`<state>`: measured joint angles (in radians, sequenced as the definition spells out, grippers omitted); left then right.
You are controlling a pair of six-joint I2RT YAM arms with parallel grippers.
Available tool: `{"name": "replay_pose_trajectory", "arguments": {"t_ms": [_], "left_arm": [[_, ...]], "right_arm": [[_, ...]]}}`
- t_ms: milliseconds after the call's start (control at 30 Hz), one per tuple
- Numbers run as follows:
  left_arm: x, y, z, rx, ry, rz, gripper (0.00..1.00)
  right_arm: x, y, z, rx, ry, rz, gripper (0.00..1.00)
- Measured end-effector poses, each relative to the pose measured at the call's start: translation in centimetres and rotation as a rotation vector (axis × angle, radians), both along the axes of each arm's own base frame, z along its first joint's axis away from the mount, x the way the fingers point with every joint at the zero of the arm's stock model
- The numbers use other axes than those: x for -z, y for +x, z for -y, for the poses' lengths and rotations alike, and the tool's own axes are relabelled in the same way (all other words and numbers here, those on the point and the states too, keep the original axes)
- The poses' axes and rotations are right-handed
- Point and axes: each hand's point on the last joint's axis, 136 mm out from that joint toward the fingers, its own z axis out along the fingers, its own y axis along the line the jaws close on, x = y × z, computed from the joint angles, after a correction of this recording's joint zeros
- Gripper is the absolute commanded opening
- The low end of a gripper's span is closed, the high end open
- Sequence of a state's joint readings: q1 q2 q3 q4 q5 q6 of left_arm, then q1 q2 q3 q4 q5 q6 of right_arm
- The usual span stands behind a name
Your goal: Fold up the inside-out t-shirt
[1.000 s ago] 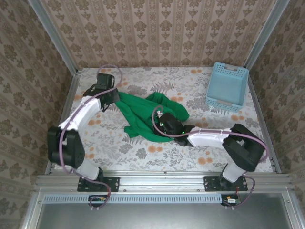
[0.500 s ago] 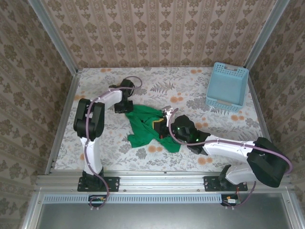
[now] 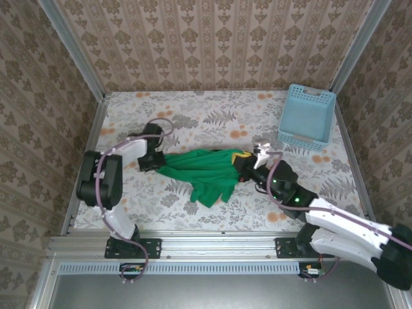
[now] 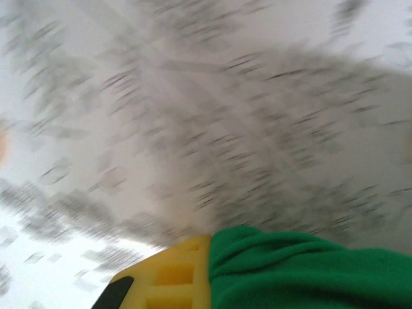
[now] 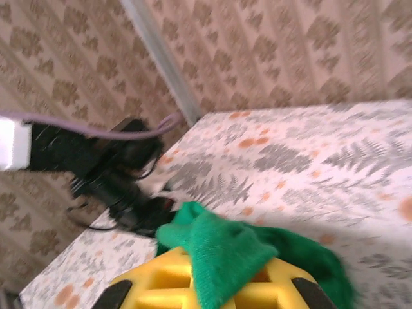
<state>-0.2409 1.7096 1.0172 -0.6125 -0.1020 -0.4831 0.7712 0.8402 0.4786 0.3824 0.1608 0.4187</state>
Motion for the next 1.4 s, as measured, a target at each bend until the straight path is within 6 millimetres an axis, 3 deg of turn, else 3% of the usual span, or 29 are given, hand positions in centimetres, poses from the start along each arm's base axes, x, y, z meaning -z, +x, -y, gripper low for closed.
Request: {"name": "replay_pose_trajectory", "arguments": {"t_ms": [67,167,233,333,400,500,600,733,800,900,1000,1167,1200,1300,1400], "left_arm": [[-1.0,-0.3,-0.5,-0.033,-0.037,0.033,0.00],[-2.7,0.6,0.6,-0.018,-0.094,0.097,0.00],[-3.0,1.2,1.8,0.008,-0.118,0.116,0.00],[-2.5,1.2,4.0,0.067,-0.135,0.110,0.00],[-1.9,0.6,6.0,0.122,-0.145,0.095,0.00],[-1.9,0.0,8.2,0.182,-0.166,0.095,0.00],[-1.8,-0.1,9.0,0.199,-0.177,0.107,0.00],[-1.8,-0.8,8.6,0.198,-0.178,0.112,0.00],[-2.1,-0.9,8.6,0.199,-0.182,0.125,0.00],[-2.5,-0.8,8.6,0.199,-0.188,0.144,0.00],[-2.7,-0.8,8.6,0.198,-0.193,0.157,0.00],[-3.0,-1.0,8.5,0.195,-0.199,0.172,0.00],[-3.1,-1.0,8.5,0.195,-0.200,0.174,0.00],[-3.1,-1.0,8.5,0.192,-0.201,0.174,0.00],[-3.1,-0.9,8.6,0.188,-0.201,0.174,0.00]], "right_arm": [[0.0,-0.4,1.4,0.034,-0.025,-0.001,0.00],[1.6,-0.6,2.4,0.066,-0.079,-0.043,0.00],[3.6,-0.5,2.6,0.075,-0.104,-0.091,0.00],[8.8,-0.3,2.2,0.079,-0.171,-0.226,0.00],[12.6,-0.6,2.0,0.076,-0.246,-0.333,0.13],[16.0,-1.6,1.8,0.044,-0.340,-0.442,0.40],[15.3,-1.8,1.5,0.021,-0.393,-0.466,0.55],[10.5,0.6,1.3,0.055,-0.359,-0.445,0.61],[9.1,2.3,1.6,0.083,-0.344,-0.458,0.62],[9.5,4.6,1.4,0.104,-0.366,-0.522,0.66],[11.9,5.5,0.3,0.079,-0.416,-0.607,0.72],[16.0,5.4,-1.4,0.007,-0.472,-0.724,0.71],[16.5,5.1,-1.8,-0.012,-0.478,-0.736,0.67],[16.8,4.5,-3.4,-0.067,-0.485,-0.747,0.42],[16.1,4.8,-4.7,-0.100,-0.486,-0.730,0.11]]}}
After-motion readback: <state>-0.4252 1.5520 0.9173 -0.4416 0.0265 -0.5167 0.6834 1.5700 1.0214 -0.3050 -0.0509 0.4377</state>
